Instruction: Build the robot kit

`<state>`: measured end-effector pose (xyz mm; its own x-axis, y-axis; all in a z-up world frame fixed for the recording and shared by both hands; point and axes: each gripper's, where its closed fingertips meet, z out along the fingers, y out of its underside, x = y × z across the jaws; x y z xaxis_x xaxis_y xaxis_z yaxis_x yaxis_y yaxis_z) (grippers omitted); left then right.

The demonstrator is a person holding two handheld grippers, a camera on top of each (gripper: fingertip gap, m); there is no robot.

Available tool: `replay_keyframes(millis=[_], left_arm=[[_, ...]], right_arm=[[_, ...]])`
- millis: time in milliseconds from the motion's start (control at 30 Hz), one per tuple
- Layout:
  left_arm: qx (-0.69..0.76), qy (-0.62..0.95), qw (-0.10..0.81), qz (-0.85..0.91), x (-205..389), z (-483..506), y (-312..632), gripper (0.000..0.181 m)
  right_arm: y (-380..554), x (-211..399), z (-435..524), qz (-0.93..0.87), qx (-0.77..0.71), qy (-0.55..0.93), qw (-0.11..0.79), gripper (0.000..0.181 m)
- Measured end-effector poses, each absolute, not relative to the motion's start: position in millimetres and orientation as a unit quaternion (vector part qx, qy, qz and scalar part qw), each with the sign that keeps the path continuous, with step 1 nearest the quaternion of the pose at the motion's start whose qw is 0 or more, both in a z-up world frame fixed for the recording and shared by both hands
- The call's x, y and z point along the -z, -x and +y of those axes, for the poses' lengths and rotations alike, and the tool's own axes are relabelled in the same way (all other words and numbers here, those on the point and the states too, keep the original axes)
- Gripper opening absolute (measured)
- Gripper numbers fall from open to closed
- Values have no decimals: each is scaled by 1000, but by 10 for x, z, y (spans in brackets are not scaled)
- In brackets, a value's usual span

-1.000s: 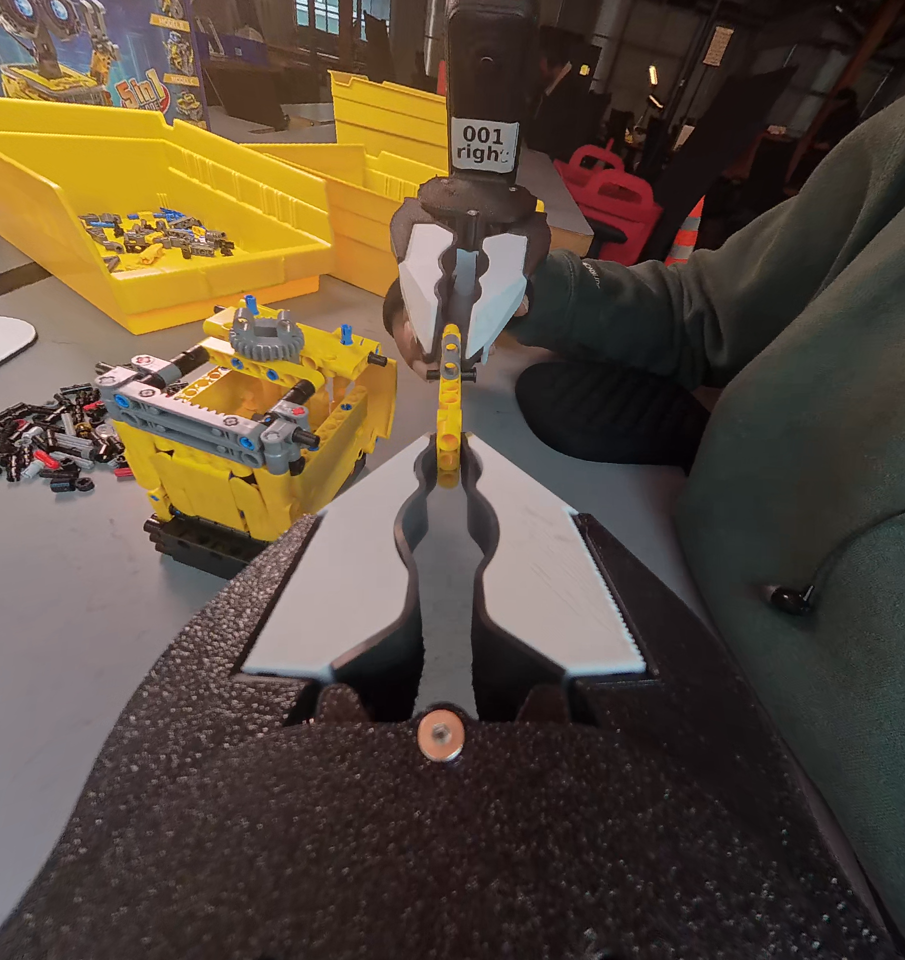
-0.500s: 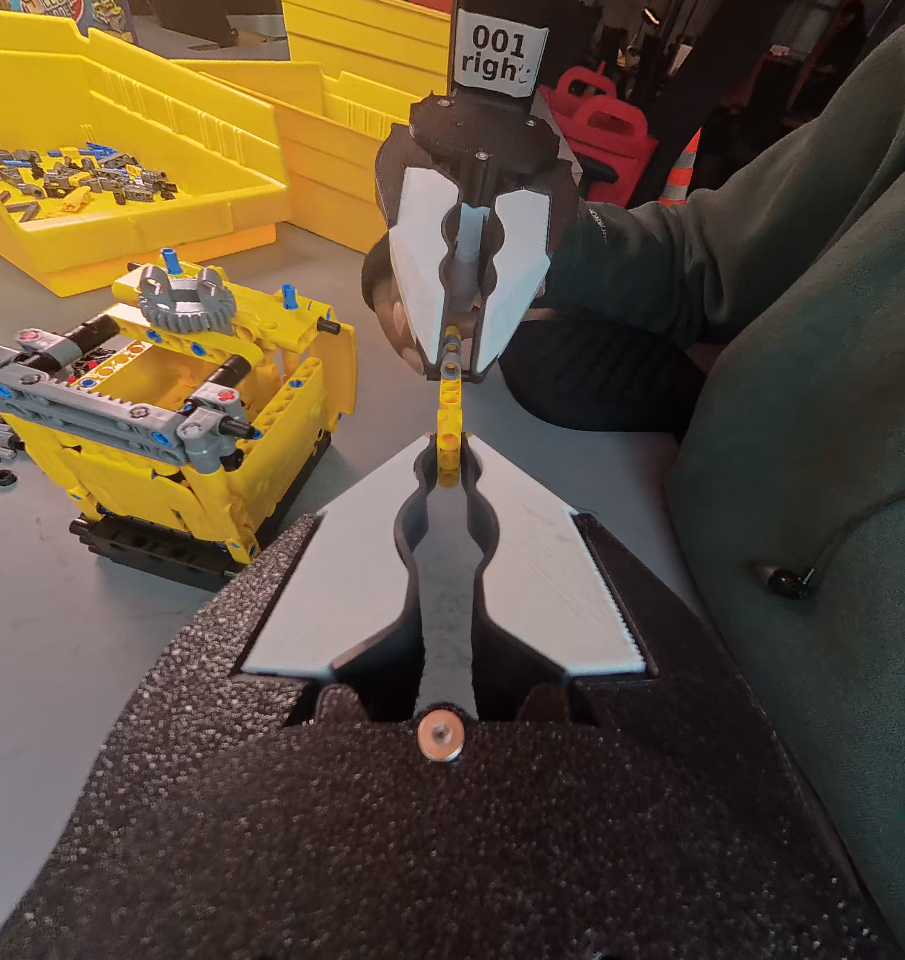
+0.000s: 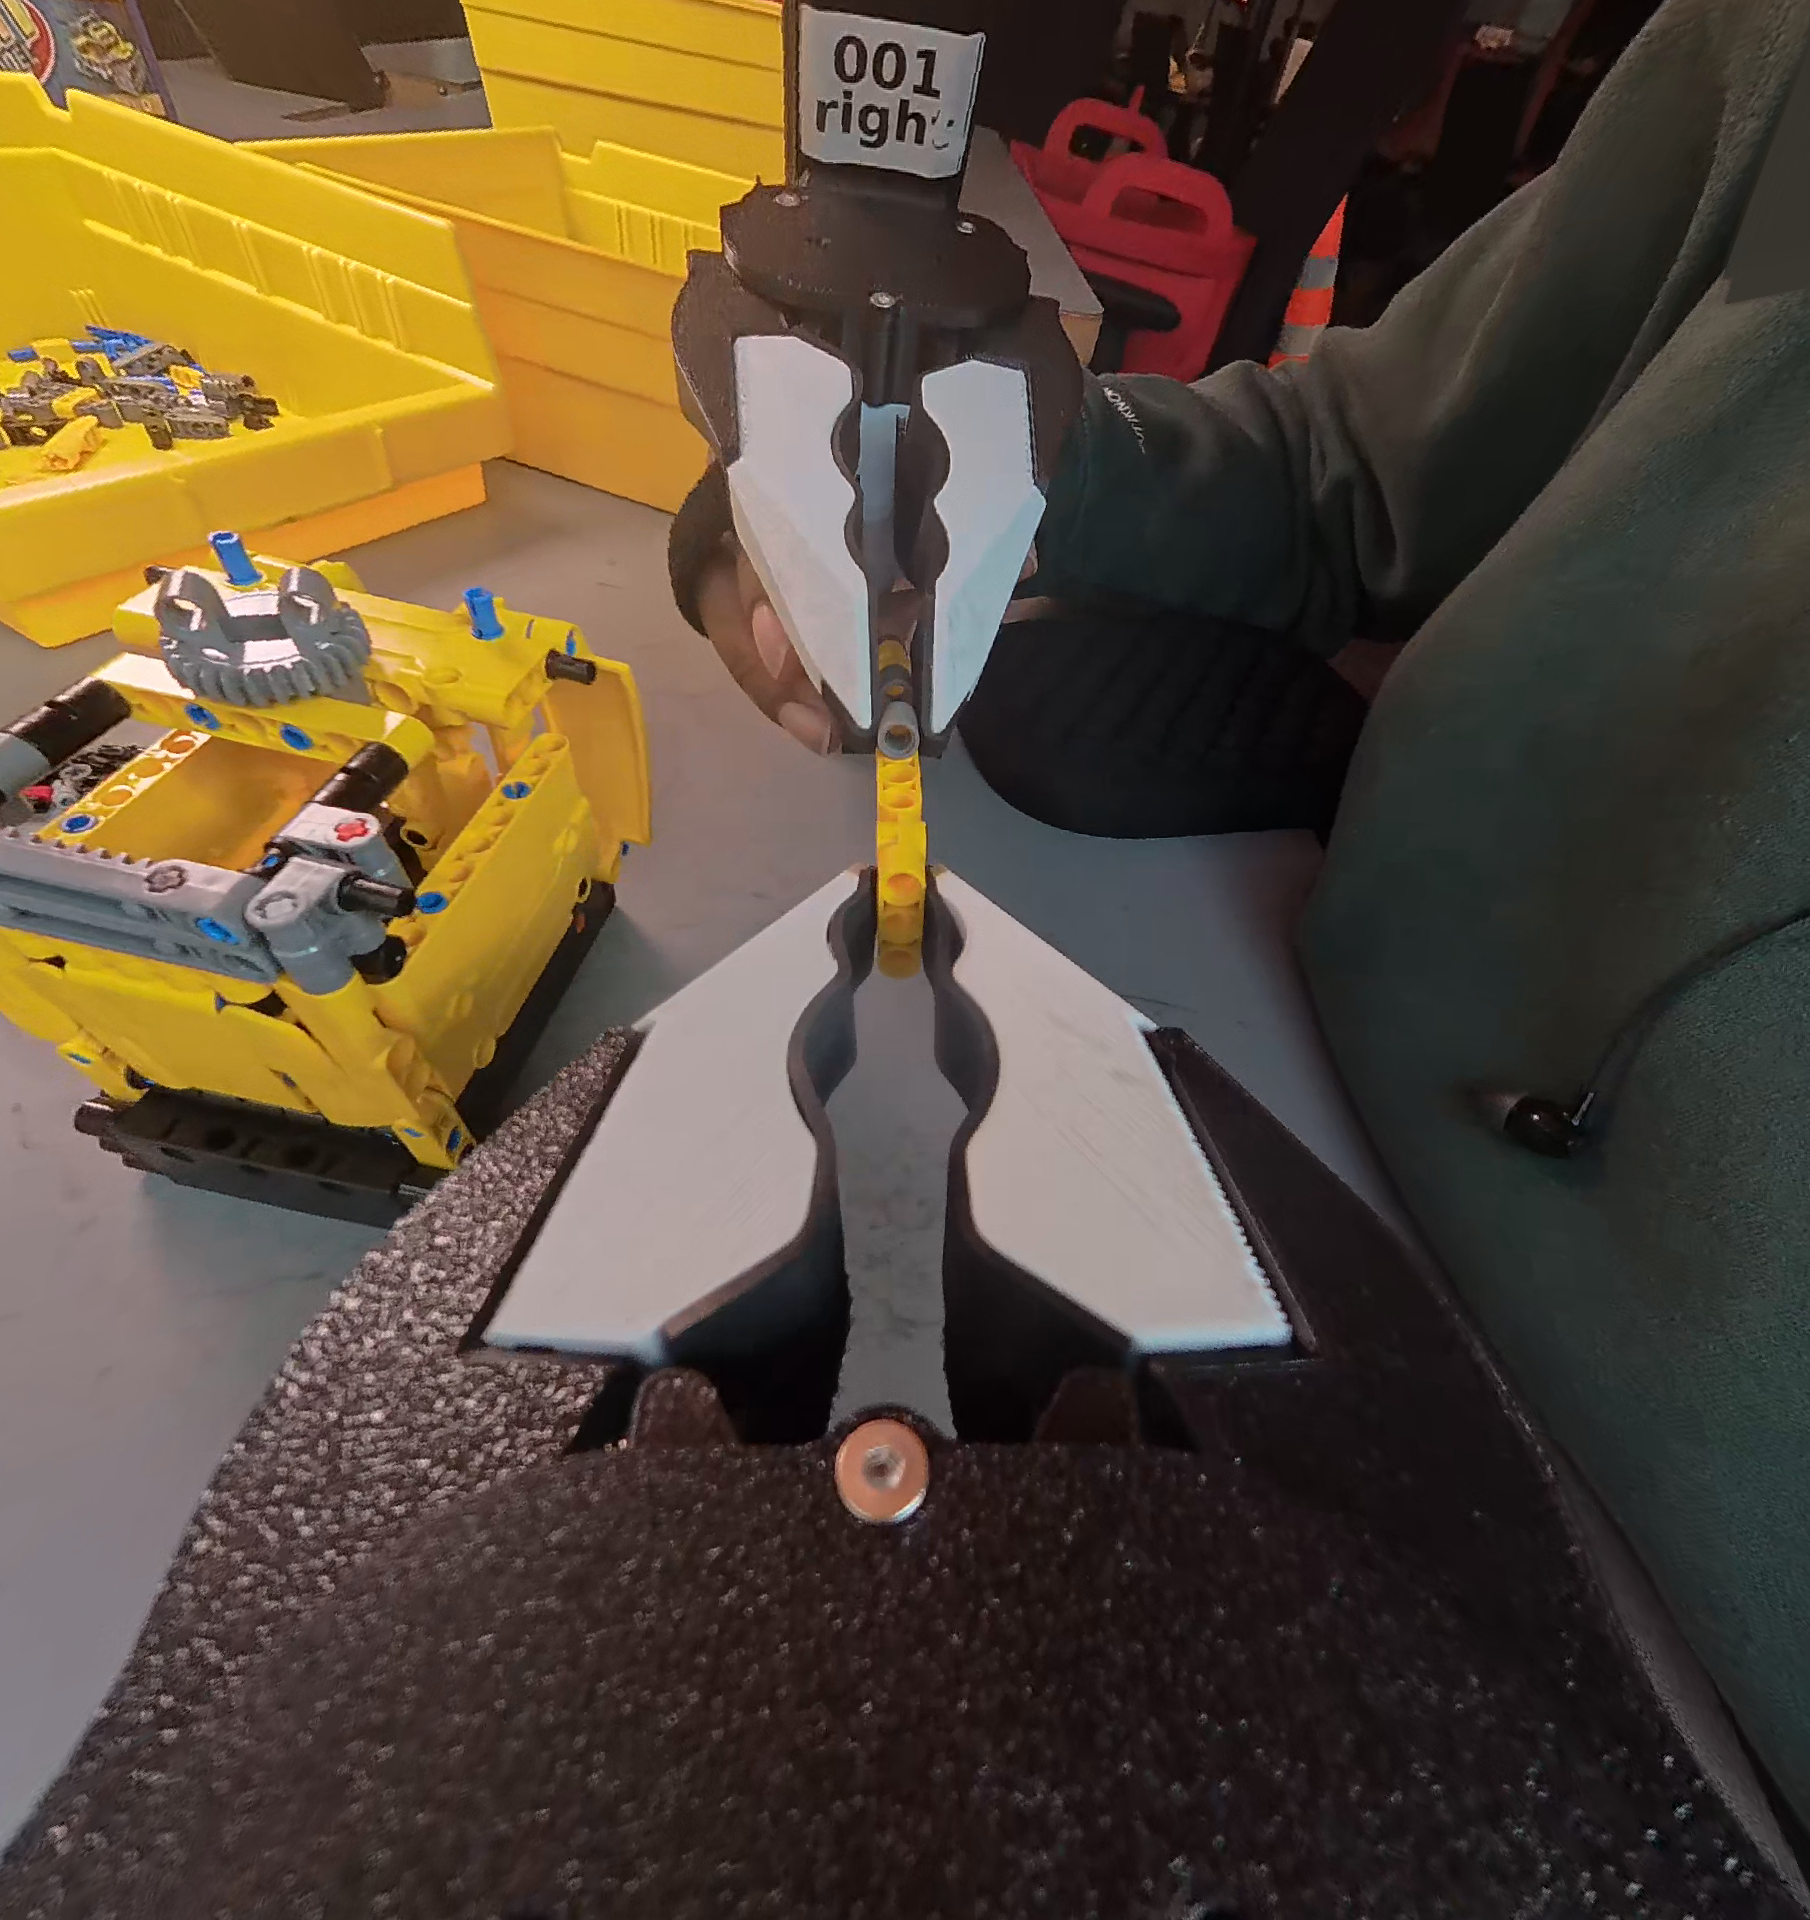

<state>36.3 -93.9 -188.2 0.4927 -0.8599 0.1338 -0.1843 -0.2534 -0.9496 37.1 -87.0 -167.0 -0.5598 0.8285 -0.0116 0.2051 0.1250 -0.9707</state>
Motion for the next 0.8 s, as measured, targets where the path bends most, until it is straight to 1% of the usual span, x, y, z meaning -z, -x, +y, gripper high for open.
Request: replay_keyframes(millis=[100, 200, 300, 400, 533, 800], left_arm=[[334, 701, 506, 375, 1847, -940, -364, 7], [300, 676, 542, 398, 1763, -953, -372, 7], [262, 646, 583, 419, 1624, -979, -380, 7], [230, 624, 606, 436, 1534, -1012, -402, 7], [204, 613, 619, 446, 1488, -1025, -413, 7], [205, 609, 615, 456, 1521, -1050, -438, 7]], right_arm=[[-375, 1632, -883, -700, -535, 362, 303, 6], [-394, 1539, -930, -709, -517, 344, 333, 7], [-425, 1412, -1009, -716, -502, 315, 369, 14], [-429, 1308, -1042, -710, -498, 301, 397, 7], [-447, 1264, -1071, -708, -502, 291, 403, 7], [-471, 1295, -1099, -717, -500, 278, 398, 7]])
